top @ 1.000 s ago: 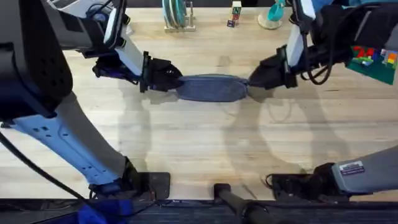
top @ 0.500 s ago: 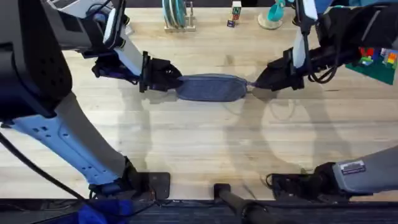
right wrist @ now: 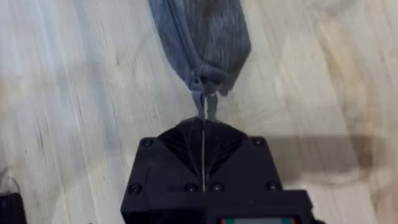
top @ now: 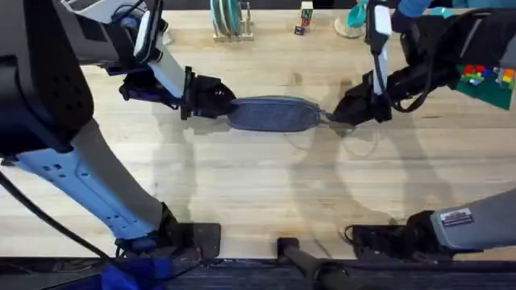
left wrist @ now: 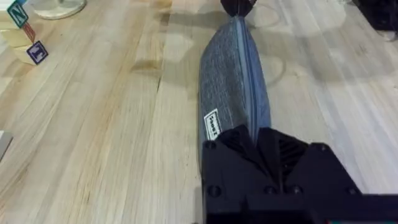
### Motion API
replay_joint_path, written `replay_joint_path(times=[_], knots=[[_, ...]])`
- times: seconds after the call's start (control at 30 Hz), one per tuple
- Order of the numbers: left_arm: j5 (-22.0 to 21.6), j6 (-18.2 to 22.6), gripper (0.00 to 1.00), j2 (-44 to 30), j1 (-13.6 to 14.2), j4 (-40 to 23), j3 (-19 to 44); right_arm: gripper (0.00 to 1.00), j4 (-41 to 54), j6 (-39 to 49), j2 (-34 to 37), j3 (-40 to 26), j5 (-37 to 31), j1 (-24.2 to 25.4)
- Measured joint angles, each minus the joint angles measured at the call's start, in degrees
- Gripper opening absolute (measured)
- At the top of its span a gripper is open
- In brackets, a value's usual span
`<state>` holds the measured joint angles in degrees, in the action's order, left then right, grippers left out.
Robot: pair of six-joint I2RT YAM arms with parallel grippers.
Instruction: Unzip the bag, pick up the pens from the table one at a time and place them inside, then zip the bag closed.
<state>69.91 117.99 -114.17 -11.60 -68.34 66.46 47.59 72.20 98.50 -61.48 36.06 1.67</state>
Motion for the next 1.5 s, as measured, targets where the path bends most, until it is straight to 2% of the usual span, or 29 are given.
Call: replay_joint_path(times=[0.27,1.03,1.07,1.13,1.27,1.3,1.33,1.43,1.5], knots=[[-0.1,0.0,0.041,0.0,-0.1,0.0,0.0,0.033,-0.3,-1.1,1.1,4.0,-5.3,0.3],[-0.1,0.0,0.041,0.0,-0.1,0.0,0.0,0.036,-0.4,-1.5,1.5,4.1,-4.8,0.4],[-0.1,0.0,0.041,0.0,-0.1,0.0,0.0,0.094,-0.2,-1.7,1.5,4.1,-4.8,0.4],[-0.1,0.0,0.041,0.0,-0.1,0.0,0.0,0.287,1.0,-1.9,1.5,4.1,-4.5,0.4],[-0.1,0.0,0.041,0.0,-0.1,0.0,0.0,0.855,3.0,-1.9,1.4,4.1,-2.1,0.3],[-0.1,0.0,0.041,0.0,-0.1,0.0,0.0,0.954,3.2,-1.6,1.3,4.1,-1.6,0.2],[-0.1,0.0,0.041,0.0,-0.1,0.0,0.0,0.984,2.8,-1.5,1.2,4.1,-1.3,0.2],[-0.1,0.0,0.063,0.0,-0.1,0.0,0.0,0.993,1.9,-1.5,1.2,4.1,-1.1,0.2],[-0.5,0.0,0.31,0.0,-0.3,0.0,0.0,0.996,1.7,-1.4,1.2,4.1,-1.1,0.2]])
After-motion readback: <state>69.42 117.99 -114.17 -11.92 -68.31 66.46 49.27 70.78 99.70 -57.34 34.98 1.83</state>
